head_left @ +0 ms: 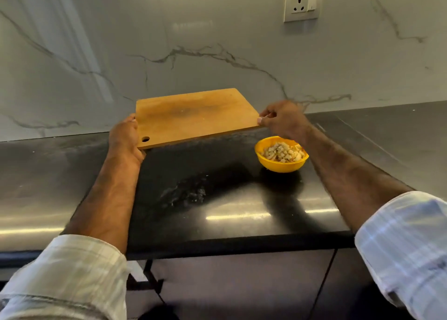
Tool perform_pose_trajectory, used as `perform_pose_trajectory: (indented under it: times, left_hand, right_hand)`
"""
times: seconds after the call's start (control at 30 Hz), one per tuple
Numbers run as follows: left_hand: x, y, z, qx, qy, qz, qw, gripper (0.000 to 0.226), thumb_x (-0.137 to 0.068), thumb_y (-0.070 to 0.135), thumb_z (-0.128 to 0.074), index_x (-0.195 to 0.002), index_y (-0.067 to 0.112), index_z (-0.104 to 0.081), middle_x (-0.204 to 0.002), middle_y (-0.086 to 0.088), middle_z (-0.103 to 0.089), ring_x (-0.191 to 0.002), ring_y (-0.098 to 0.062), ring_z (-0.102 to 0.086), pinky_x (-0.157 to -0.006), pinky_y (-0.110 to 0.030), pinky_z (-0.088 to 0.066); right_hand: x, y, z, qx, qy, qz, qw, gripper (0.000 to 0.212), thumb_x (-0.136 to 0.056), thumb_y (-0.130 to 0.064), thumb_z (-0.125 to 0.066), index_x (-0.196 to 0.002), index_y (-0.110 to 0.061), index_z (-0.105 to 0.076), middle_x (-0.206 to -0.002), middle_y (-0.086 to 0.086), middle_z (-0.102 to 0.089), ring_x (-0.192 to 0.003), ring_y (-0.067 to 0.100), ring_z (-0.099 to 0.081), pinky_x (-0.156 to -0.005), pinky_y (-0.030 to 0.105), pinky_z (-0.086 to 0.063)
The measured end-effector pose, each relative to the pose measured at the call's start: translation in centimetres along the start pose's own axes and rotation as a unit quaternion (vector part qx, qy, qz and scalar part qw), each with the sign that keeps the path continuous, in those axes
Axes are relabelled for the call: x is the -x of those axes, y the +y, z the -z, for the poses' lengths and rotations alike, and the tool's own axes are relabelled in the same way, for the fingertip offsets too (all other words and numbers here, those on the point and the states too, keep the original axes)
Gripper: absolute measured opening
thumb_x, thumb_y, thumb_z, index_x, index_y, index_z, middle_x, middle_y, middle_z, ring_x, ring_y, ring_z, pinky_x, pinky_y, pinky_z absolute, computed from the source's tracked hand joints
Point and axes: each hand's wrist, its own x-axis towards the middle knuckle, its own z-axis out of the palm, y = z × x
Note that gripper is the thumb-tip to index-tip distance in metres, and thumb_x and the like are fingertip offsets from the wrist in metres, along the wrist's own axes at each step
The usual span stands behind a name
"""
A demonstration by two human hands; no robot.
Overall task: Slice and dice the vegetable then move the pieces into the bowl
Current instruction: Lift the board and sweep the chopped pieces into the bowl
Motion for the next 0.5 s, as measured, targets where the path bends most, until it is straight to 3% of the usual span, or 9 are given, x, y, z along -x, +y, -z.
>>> perform_pose_trajectory:
  times: [0.07,0.17,0.37,0.5]
  left_hand:
    - [-0.5,0.3,1.0,0.001,0.007,-0.005,1.0,0.024,-0.099,0.034,-0.054,-0.114,0.026,-0.072,-0.103,-0.005,-0.071,-0.081,-0.023,-0.071,-0.065,-0.038,-0.06]
    - [-1.1,-0.2,1.8,-0.003,0.01,0.004,1.0,0.018,-0.104,0.029,-0.052,-0.102,0.025,-0.069,-0.097,-0.004,-0.069,-0.078,-0.021,-0.068,-0.064,-0.038,-0.058]
    - [-1.5,-2.0,1.6,-0.004,0.028,0.035,0.999,0.011,-0.103,0.032,-0.06,-0.109,0.03,-0.069,-0.105,-0.002,-0.07,-0.087,-0.021,-0.071,-0.062,-0.038,-0.058]
    - [-1.6,-3.1,1.0,-0.01,0.027,0.036,0.999,0.024,-0.102,0.029,-0.061,-0.123,0.033,-0.072,-0.112,-0.005,-0.07,-0.094,-0.026,-0.071,-0.073,-0.044,-0.062]
  right_hand:
    - [-0.6,-1.4,-0.9,0.046,-0.041,0.014,0.998,0.007,-0.089,-0.021,-0.076,-0.093,-0.019,-0.081,-0.08,-0.004,-0.072,-0.081,0.016,-0.067,-0.066,0.026,-0.049]
    - [-1.1,-2.5,-1.4,0.079,-0.069,-0.002,0.994,0.02,-0.087,-0.009,-0.067,-0.092,-0.02,-0.083,-0.091,-0.004,-0.077,-0.09,0.016,-0.07,-0.081,0.033,-0.06]
    - [-1.3,-1.7,0.0,0.204,-0.104,-0.011,0.973,0.023,-0.084,-0.011,-0.063,-0.094,-0.022,-0.081,-0.101,0.006,-0.078,-0.092,0.025,-0.07,-0.083,0.04,-0.063]
    - [-1.1,-0.6,0.9,0.266,-0.171,-0.017,0.948,0.023,-0.091,-0.01,-0.067,-0.109,-0.014,-0.081,-0.105,0.008,-0.077,-0.099,0.027,-0.07,-0.082,0.038,-0.06]
